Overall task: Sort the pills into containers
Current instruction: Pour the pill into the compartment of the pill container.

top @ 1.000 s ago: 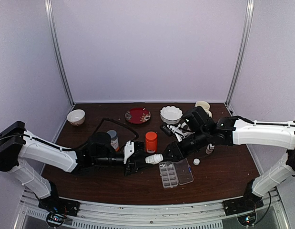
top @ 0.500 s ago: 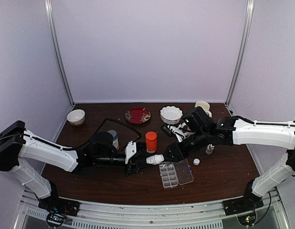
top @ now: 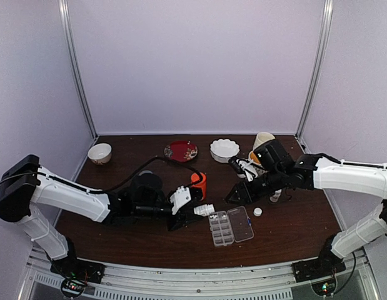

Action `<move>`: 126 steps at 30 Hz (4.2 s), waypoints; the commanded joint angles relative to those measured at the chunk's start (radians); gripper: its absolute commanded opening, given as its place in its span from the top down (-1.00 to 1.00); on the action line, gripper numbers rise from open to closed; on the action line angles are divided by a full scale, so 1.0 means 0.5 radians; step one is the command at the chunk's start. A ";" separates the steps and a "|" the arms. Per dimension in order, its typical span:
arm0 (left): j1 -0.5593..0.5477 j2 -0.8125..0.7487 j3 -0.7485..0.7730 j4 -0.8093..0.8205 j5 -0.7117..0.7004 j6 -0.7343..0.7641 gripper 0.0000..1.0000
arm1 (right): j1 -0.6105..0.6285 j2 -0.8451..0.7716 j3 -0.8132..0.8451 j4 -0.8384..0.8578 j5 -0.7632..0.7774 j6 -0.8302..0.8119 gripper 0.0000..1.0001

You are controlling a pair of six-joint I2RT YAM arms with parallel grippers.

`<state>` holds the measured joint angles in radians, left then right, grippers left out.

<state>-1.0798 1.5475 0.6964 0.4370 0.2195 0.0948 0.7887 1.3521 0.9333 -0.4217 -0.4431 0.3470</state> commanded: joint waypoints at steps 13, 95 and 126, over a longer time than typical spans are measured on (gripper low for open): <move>-0.055 0.294 0.256 -0.236 -0.140 -0.035 0.83 | -0.004 -0.080 -0.188 0.175 0.125 0.059 0.19; -0.090 0.443 0.579 -0.721 -0.198 -0.151 0.90 | -0.007 -0.070 -0.272 0.264 0.094 0.086 0.26; -0.095 0.474 0.654 -0.852 -0.207 -0.183 0.90 | -0.007 -0.096 -0.312 0.285 0.106 0.096 0.27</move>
<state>-1.1206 1.7992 1.0195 -0.0181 0.1108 0.0196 0.7887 1.3193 0.7876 -0.2947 -0.4026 0.3927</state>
